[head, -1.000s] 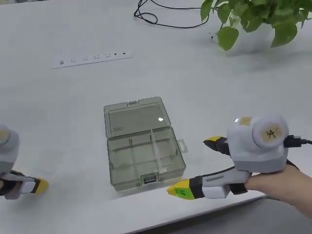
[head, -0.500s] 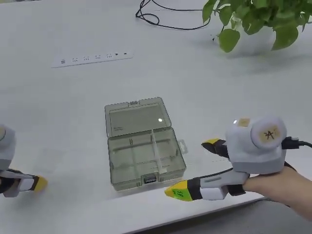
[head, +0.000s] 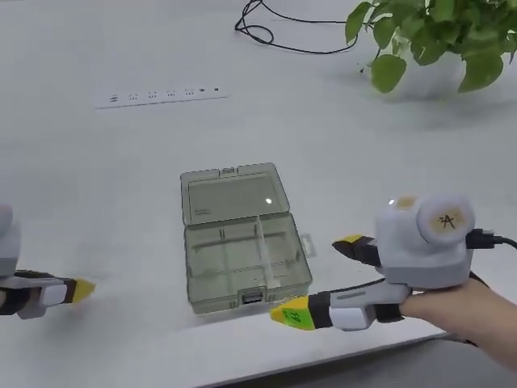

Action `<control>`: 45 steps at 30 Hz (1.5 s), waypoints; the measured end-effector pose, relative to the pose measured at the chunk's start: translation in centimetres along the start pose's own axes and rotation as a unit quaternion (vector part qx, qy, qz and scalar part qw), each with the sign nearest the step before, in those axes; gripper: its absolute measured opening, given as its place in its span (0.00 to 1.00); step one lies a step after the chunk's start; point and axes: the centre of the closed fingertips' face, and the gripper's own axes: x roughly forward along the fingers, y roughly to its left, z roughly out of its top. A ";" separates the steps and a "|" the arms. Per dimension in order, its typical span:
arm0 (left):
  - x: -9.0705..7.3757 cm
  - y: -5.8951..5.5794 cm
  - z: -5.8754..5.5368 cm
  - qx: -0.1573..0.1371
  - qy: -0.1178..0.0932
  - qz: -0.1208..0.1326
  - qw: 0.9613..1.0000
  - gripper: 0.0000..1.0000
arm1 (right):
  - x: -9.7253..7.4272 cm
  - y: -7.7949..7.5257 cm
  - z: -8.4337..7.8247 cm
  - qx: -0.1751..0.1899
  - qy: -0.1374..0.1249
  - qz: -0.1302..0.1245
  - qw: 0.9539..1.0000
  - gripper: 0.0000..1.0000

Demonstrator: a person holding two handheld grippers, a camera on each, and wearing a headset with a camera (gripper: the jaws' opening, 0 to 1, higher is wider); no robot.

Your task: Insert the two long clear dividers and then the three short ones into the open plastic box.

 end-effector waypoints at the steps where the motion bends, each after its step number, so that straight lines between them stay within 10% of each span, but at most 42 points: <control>1: -0.1 -0.4 0.2 -0.003 -0.007 -0.004 1.000 0.30 | 0.0 0.0 0.2 -0.001 -0.002 0.000 1.000 0.98; 23: -0.2 -8.4 5.0 -0.031 -0.107 -0.084 0.990 0.30 | 0.8 0.6 3.9 0.035 -0.036 0.023 0.999 0.92; 45: 0.5 -15.5 6.6 -0.074 -0.163 -0.145 0.973 0.30 | 3.5 3.2 9.6 0.021 -0.086 0.055 0.995 0.62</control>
